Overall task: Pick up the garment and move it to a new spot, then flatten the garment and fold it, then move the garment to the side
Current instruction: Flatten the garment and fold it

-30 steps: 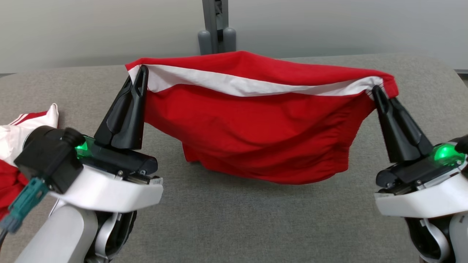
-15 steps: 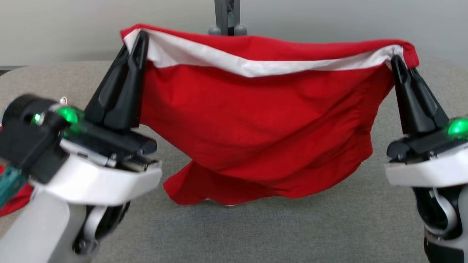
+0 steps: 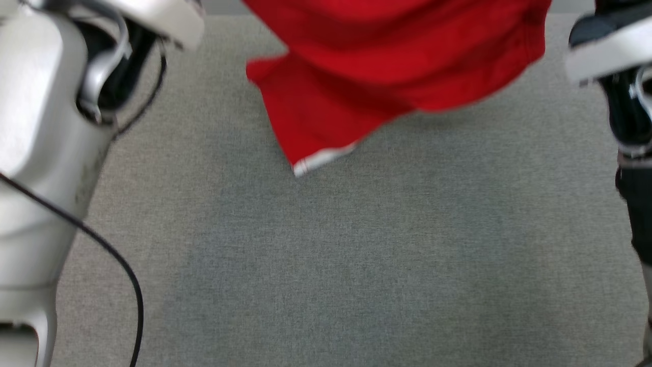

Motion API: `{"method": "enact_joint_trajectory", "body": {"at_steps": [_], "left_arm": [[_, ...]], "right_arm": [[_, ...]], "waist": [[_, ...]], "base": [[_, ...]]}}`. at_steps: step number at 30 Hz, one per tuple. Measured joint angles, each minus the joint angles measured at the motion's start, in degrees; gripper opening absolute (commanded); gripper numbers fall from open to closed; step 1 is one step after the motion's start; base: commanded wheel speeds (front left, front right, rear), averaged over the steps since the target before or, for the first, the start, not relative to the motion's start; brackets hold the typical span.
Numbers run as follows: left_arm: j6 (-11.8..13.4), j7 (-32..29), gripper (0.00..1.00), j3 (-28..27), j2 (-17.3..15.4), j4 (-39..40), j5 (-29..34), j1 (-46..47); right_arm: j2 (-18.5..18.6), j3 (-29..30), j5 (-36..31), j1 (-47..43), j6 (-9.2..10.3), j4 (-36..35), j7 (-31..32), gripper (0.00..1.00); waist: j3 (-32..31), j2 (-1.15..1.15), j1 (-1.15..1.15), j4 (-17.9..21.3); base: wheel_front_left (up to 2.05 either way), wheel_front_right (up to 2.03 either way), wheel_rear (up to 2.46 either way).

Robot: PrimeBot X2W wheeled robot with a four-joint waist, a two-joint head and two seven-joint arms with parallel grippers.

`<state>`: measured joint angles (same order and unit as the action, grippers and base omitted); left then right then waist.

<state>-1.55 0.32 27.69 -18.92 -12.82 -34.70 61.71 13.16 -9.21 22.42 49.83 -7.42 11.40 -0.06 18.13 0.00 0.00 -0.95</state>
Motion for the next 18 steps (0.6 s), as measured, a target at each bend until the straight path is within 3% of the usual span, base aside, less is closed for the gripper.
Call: {"method": "enact_joint_trajectory", "body": {"at_steps": [5, 11, 18], "left_arm": [[-2.7, 3.3, 0.00, -0.6, 3.0, -14.3, 0.2, 12.1], [-4.0, 8.2, 0.00, -0.9, 5.4, -26.9, 0.5, 21.1], [-5.1, 11.6, 0.00, 0.2, 9.6, -34.6, -1.8, 17.3]], "right_arm": [[-0.5, -1.1, -0.2, 13.2, -0.01, 12.6, -4.2, 0.00], [-2.1, -4.8, -0.6, 24.0, -0.02, 26.5, -10.7, 0.00], [-1.9, -13.7, 2.4, 25.1, -0.05, 36.7, -13.2, 0.00]], "waist": [[3.7, 0.00, 0.00, -0.6], [5.5, 0.00, 0.00, -0.9], [6.8, 0.00, 0.00, -2.5]], "base": [[0.00, 0.00, 0.00], [0.00, 0.00, 0.00], [0.00, 0.00, 0.00]]}}
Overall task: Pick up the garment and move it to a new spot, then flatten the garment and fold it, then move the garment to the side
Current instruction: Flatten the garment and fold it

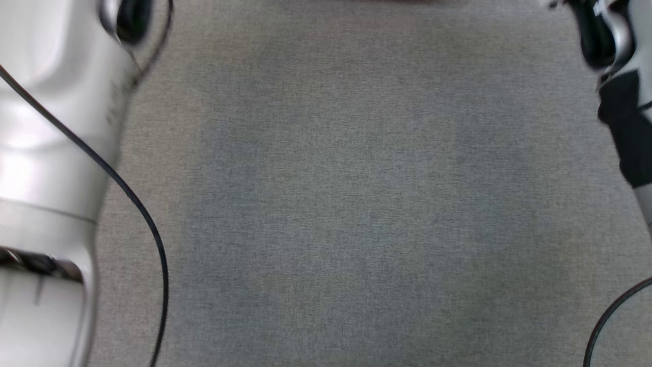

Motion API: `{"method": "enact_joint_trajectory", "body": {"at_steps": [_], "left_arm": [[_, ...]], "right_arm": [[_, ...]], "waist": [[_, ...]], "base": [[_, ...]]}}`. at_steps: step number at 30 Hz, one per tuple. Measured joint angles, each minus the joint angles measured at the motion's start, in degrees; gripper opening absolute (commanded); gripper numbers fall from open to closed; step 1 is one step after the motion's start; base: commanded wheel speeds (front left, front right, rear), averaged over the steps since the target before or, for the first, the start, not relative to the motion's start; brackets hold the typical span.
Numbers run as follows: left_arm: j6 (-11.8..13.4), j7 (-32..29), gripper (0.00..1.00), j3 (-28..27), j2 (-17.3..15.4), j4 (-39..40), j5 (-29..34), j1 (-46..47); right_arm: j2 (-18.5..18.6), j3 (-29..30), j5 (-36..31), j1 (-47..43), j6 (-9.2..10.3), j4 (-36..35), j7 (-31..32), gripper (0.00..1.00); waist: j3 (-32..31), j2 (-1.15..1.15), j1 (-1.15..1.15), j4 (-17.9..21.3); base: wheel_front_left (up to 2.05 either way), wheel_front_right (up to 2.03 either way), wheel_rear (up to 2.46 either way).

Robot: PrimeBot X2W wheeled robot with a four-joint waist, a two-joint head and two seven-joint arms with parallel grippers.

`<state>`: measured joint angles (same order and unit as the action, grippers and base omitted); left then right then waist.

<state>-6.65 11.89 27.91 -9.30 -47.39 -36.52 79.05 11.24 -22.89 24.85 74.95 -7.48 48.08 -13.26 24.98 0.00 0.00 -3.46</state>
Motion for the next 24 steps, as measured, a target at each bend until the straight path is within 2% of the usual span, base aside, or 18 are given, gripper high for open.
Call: {"method": "enact_joint_trajectory", "body": {"at_steps": [4, 8, 17, 20, 24], "left_arm": [[0.2, 2.2, 0.00, -1.7, 2.1, -3.3, -2.7, -8.9], [0.7, 2.8, 0.00, -3.2, 3.1, -2.9, -2.9, -17.3], [0.3, 3.0, 0.00, -9.9, 3.5, 12.7, 0.7, -40.3], [0.1, 3.0, 0.00, -11.2, 2.4, 19.0, 1.7, -48.0], [0.7, 2.5, 0.00, -11.1, 0.8, 26.8, 2.4, -58.4]], "right_arm": [[0.5, -4.0, 2.1, -5.4, -0.01, 3.7, -1.0, 0.00], [0.6, -7.1, 5.9, -11.8, -0.01, 4.2, -1.5, 0.00], [3.7, -14.9, 17.5, -28.7, -0.01, -1.9, -1.7, 0.00], [4.8, -17.4, 20.1, -33.0, -0.01, -6.1, -1.8, 0.00], [7.9, -19.1, 22.8, -39.1, -0.01, -11.5, -1.9, 0.00]], "waist": [[0.0, 0.00, 0.00, -0.8], [-0.6, 0.00, 0.00, -1.3], [-4.6, 0.00, 0.00, -1.3], [-6.0, 0.00, 0.00, -0.5], [-8.4, 0.00, 0.00, 0.4]], "base": [[0.00, 0.00, 0.00], [0.00, 0.00, 0.00], [0.00, 0.00, 0.00], [0.00, 0.00, 0.00], [0.00, 0.00, 0.00]]}}
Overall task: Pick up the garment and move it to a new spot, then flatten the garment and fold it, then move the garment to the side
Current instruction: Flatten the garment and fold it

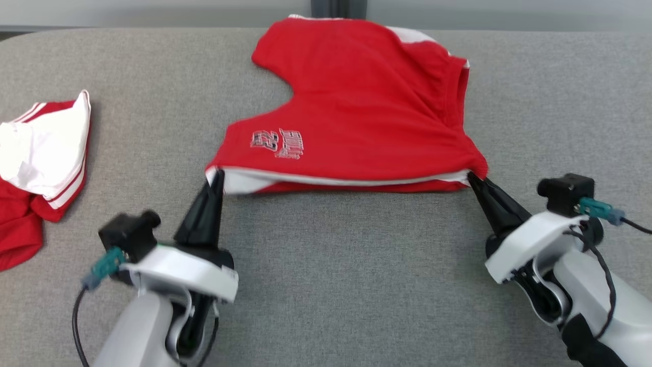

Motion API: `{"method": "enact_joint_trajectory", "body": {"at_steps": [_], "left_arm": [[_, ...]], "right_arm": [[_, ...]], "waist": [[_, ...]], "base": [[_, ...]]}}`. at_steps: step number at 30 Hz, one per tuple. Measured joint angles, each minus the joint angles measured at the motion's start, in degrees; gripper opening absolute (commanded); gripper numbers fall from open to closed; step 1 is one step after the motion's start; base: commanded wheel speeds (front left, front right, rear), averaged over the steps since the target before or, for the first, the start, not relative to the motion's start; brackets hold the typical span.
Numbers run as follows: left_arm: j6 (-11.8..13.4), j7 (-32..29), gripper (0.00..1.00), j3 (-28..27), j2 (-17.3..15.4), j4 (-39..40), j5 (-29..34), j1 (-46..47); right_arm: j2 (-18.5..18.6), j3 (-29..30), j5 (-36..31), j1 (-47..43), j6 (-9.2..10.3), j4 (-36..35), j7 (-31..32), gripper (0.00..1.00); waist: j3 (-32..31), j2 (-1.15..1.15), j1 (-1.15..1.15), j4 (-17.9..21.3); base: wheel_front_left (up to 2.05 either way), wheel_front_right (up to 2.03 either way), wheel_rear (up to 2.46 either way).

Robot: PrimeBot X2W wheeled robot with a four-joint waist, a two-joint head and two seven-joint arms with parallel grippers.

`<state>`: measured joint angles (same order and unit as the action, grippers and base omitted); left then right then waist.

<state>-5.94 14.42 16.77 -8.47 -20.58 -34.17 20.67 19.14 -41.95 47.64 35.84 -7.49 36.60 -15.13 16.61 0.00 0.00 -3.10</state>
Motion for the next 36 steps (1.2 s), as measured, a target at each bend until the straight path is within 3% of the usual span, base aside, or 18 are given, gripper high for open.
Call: {"method": "enact_joint_trajectory", "body": {"at_steps": [5, 14, 18, 24, 27, 30, 36], "left_arm": [[2.9, -5.7, 0.00, 1.8, -2.0, 10.8, 0.1, -10.1], [10.6, -15.6, 0.00, 3.7, -4.9, 28.5, -0.4, -26.0], [12.0, -17.7, 0.00, 3.7, -4.6, 33.7, -3.3, -31.0], [12.3, -19.8, 0.00, 2.0, -7.0, 37.5, -5.3, -33.3], [9.8, -21.0, 0.00, 1.3, -8.2, 37.9, -7.2, -31.0], [7.5, -23.5, 0.00, 0.0, -11.3, 37.0, -7.7, -25.6], [4.0, -27.7, 0.00, -0.7, -13.4, 30.8, -8.3, -10.7]], "right_arm": [[2.9, 0.7, 0.7, -7.0, 0.00, -6.1, 0.0, 0.00], [6.4, 5.5, 0.1, -21.9, 0.00, -13.9, 0.0, 0.00], [6.5, 9.3, -0.2, -29.7, 0.00, -17.5, 0.6, 0.00], [4.6, 15.3, -1.6, -37.0, -0.01, -23.3, 3.8, 0.00], [2.2, 19.9, -2.5, -38.8, -0.01, -24.8, 5.9, 0.00], [-1.8, 23.8, -3.5, -39.2, -0.01, -27.9, 8.1, 0.00], [-8.7, 29.9, -9.8, -33.0, 0.00, -32.7, 11.3, 0.00]], "waist": [[-2.1, 0.00, 0.00, 0.4], [-5.2, 0.00, 0.00, 0.0], [-6.0, 0.00, 0.00, -1.0], [-5.7, 0.00, 0.00, -1.3], [-5.3, 0.00, 0.00, -1.2], [-4.5, 0.00, -0.01, -0.9], [-1.4, 0.00, -0.01, 1.2]], "base": [[0.00, 0.00, 0.00], [0.00, 0.00, 0.00], [0.00, 0.00, 0.00], [0.00, 0.00, 0.00], [0.00, 0.00, 0.00], [0.00, 0.00, 0.00], [0.00, 0.00, 0.00]]}}
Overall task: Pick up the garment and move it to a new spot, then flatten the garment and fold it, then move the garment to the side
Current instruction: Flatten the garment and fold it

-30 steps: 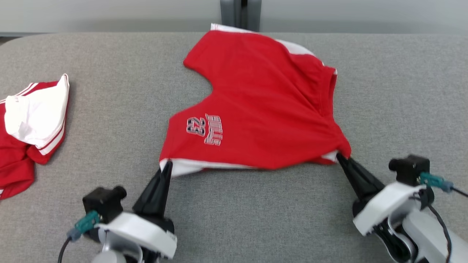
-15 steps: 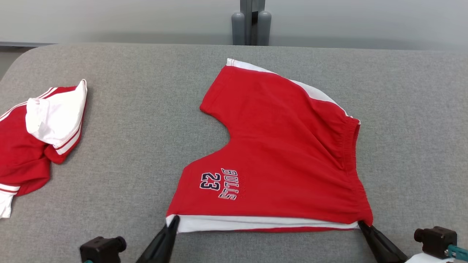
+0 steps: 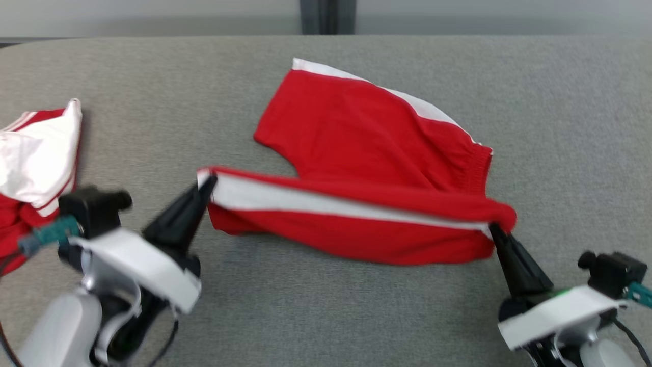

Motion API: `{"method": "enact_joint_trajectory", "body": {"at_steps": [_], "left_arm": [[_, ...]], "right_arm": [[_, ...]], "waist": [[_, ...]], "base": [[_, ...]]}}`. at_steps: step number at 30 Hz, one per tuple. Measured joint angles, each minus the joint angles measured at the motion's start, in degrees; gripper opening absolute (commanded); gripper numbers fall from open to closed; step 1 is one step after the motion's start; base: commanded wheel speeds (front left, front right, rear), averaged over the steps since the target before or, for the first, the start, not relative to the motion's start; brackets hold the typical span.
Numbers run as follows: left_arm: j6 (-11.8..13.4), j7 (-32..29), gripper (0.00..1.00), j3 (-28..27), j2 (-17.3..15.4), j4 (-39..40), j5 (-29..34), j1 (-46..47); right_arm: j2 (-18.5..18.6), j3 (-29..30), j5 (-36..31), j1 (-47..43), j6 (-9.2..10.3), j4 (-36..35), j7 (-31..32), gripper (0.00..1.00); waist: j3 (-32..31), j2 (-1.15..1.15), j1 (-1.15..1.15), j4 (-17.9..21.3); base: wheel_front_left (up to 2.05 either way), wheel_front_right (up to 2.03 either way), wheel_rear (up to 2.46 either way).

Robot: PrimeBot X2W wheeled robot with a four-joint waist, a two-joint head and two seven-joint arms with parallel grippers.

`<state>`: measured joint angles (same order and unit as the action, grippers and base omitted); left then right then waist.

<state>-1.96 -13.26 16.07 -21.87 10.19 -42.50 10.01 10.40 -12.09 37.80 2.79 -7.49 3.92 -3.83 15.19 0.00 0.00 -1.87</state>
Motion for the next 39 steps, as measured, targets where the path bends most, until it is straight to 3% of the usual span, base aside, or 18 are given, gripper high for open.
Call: {"method": "enact_joint_trajectory", "body": {"at_steps": [4, 9, 20, 27, 29, 30, 31, 32, 39], "left_arm": [[-0.9, -1.4, 0.00, -0.1, 0.6, -6.8, 0.7, 11.6], [-2.1, -2.6, 0.00, 1.1, 1.4, -18.3, 2.5, 24.8], [-4.7, -0.8, 0.00, 4.8, 4.4, -44.0, 4.5, 45.6], [-5.3, 2.0, 0.00, 7.7, 6.8, -55.5, 3.6, 52.3], [-5.3, 4.0, 0.00, 8.2, 7.3, -57.3, 2.9, 53.0], [-5.3, 4.4, 0.04, 8.5, 7.6, -57.8, 1.8, 53.2], [-5.3, 5.0, 0.43, 9.0, 7.9, -58.2, 1.1, 53.3], [-5.3, 6.0, 1.00, 9.7, 8.0, -58.3, 0.9, 53.4], [-5.5, 16.0, 1.00, 11.5, 6.3, -58.7, -1.1, 53.1]], "right_arm": [[-4.0, 0.7, -2.9, 6.2, 0.00, -0.1, 0.9, 0.00], [-6.3, -0.3, -4.1, 14.4, 0.01, 3.4, -0.3, 0.00], [-7.3, -5.3, -2.9, 29.0, 0.01, 16.2, -5.4, 0.00], [-7.5, -7.7, -2.1, 33.4, 0.01, 21.2, -8.3, 0.00], [-7.6, -7.9, -2.5, 33.9, 0.00, 22.0, -9.3, 0.55], [-7.6, -8.0, -2.9, 34.2, 0.01, 22.4, -9.6, 1.00], [-7.4, -8.4, -3.0, 34.2, 0.01, 22.7, -9.8, 1.00], [-7.4, -8.9, -3.2, 34.2, 0.01, 23.0, -9.9, 1.00], [-5.4, -7.9, -4.2, 30.7, 0.00, 21.8, -10.8, 1.00]], "waist": [[2.6, 0.00, 0.00, 2.1], [6.1, 0.00, 0.00, 4.8], [12.2, 0.00, 0.00, 9.9], [13.7, 0.00, 0.00, 11.0], [13.6, 0.00, 0.00, 11.2], [13.5, 0.00, 0.00, 11.3], [13.3, 0.00, 0.00, 11.4], [13.2, 0.00, 0.00, 11.4], [11.6, 0.00, 0.00, 10.5]], "base": [[0.00, 0.00, 0.00], [0.00, 0.00, 0.00], [0.00, 0.00, 0.00], [0.00, 0.00, 0.00], [0.00, 0.00, 0.00], [0.00, 0.00, 0.00], [0.00, 0.00, 0.00], [0.00, 0.00, 0.00], [0.00, 0.00, 0.00]]}}
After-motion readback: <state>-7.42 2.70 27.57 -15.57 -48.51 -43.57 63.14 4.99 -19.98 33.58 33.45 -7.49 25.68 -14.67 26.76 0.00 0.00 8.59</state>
